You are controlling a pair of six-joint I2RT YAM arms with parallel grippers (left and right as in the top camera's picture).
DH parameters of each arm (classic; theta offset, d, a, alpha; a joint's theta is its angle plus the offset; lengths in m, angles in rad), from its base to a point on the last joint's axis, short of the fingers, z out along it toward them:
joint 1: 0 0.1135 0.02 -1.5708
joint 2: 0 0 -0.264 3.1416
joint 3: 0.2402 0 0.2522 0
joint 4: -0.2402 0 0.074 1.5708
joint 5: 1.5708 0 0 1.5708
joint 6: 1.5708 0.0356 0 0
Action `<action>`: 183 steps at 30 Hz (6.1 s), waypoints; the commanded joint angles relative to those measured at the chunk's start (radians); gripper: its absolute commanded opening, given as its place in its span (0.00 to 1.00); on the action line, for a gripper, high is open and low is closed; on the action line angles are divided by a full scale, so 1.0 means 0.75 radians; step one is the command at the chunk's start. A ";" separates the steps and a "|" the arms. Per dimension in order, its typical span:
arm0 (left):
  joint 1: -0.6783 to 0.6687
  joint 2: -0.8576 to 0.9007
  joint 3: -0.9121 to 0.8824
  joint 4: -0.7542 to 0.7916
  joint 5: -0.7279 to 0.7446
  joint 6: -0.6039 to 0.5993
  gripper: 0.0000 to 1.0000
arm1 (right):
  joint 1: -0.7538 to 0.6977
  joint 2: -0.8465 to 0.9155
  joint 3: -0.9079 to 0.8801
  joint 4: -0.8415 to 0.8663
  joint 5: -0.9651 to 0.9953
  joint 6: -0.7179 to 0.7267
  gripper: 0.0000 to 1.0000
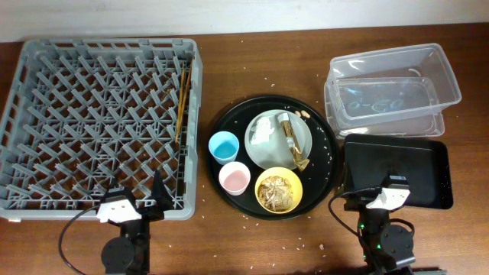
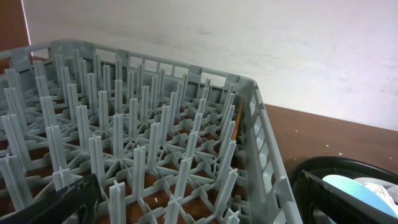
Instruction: Sort waste into correct bins and load items into the dishwasher rack
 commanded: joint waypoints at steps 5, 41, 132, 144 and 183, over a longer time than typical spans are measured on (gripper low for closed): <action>0.008 0.001 -0.012 -0.008 0.204 0.017 0.99 | -0.006 -0.004 -0.012 -0.017 -0.157 0.004 0.98; 0.008 1.226 1.466 -0.807 0.413 0.022 0.99 | -0.006 1.179 1.417 -0.682 -0.559 -0.102 0.98; 0.008 1.776 1.813 -1.122 0.523 0.021 0.99 | 0.301 2.106 1.719 -1.629 -0.588 0.207 0.58; 0.008 1.776 1.813 -1.122 0.523 0.022 0.99 | 0.637 2.114 1.539 -1.453 -0.577 -0.097 0.51; 0.008 1.776 1.813 -1.122 0.523 0.021 0.99 | -0.806 1.942 1.372 -1.113 -1.751 -0.395 0.04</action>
